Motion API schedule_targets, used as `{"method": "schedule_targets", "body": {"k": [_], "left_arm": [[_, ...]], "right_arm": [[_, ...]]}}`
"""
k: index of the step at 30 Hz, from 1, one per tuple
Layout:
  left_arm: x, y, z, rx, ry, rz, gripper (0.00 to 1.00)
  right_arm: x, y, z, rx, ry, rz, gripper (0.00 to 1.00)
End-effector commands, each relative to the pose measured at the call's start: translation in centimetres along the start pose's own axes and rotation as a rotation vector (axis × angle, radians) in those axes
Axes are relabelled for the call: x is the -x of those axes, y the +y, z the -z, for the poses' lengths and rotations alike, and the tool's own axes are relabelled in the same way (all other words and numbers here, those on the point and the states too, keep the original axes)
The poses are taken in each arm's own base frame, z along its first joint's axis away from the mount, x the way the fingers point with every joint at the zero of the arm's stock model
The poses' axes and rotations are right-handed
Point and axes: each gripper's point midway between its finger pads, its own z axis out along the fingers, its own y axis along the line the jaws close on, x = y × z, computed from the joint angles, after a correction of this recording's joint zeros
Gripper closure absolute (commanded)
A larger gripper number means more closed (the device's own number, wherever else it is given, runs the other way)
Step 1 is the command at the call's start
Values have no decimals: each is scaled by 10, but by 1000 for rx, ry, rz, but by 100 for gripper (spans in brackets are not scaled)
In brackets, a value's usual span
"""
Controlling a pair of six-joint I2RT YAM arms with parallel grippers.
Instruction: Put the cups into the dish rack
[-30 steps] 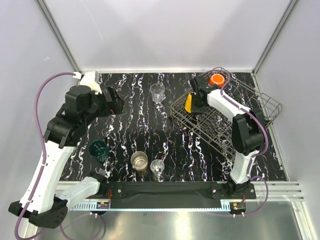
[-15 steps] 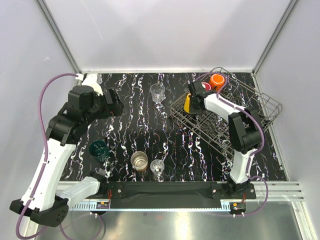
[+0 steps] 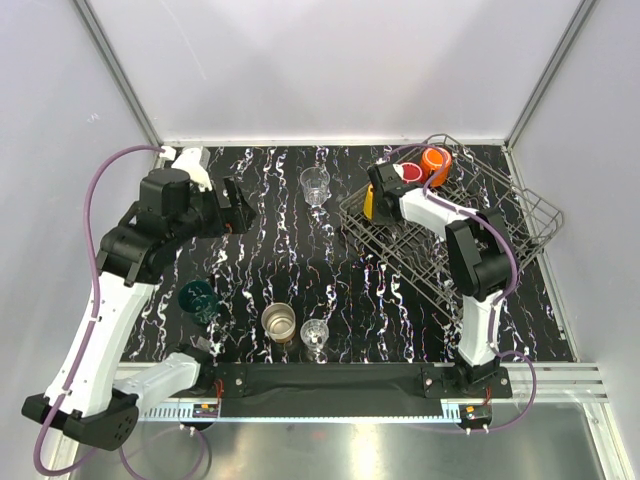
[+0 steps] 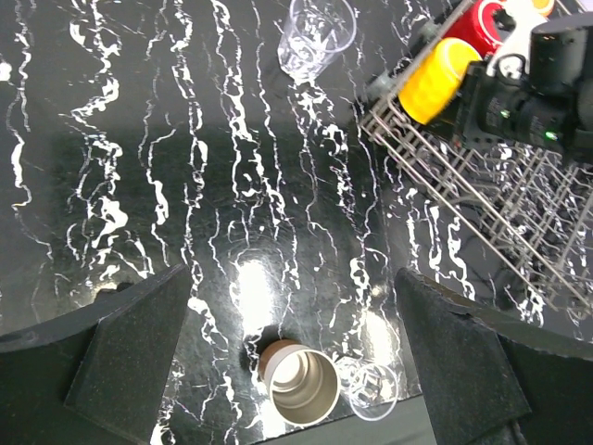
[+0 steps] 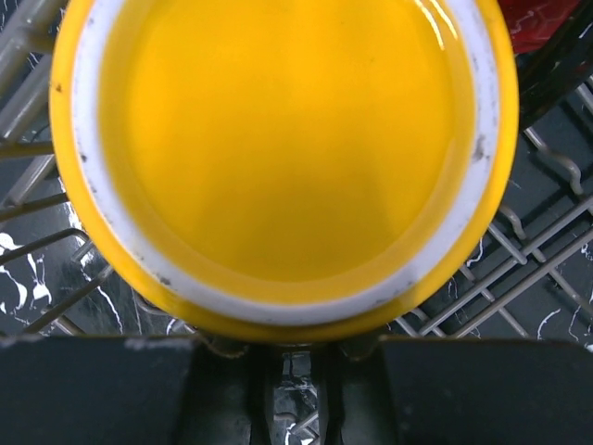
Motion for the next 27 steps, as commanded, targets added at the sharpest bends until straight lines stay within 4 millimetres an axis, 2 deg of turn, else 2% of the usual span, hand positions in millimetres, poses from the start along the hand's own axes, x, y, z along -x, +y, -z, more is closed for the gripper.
{"method": "schedule_targets", "body": {"k": [1, 3, 5, 9, 11, 15, 17, 19, 24, 27], "left_arm": [[10, -11, 0, -57, -22, 8, 1], [8, -11, -1, -55, -13, 18, 1], [6, -10, -2, -51, -6, 27, 1], [1, -8, -6, -37, 17, 60, 1], [-2, -6, -9, -23, 31, 72, 1], [-8, -3, -12, -2, 60, 90, 3], [-14, 0, -14, 7, 86, 88, 7], [-22, 7, -14, 48, 122, 94, 8], [-40, 42, -9, 255, 149, 159, 7], [-59, 56, -10, 337, 206, 199, 7]], "right_arm": [[4, 12, -6, 13, -4, -11, 80], [0, 13, -5, 23, 8, -13, 65], [0, 15, 0, 39, 16, -23, 54], [3, 18, 10, 54, 25, -37, 45], [4, 17, 15, 57, 27, -42, 44], [17, 20, 38, 77, -7, -49, 38], [19, 17, 47, 73, 1, -50, 34], [24, 16, 60, 74, -2, -48, 31], [35, 7, 97, 59, -29, -44, 27], [27, 0, 115, 62, -20, -28, 27]]}}
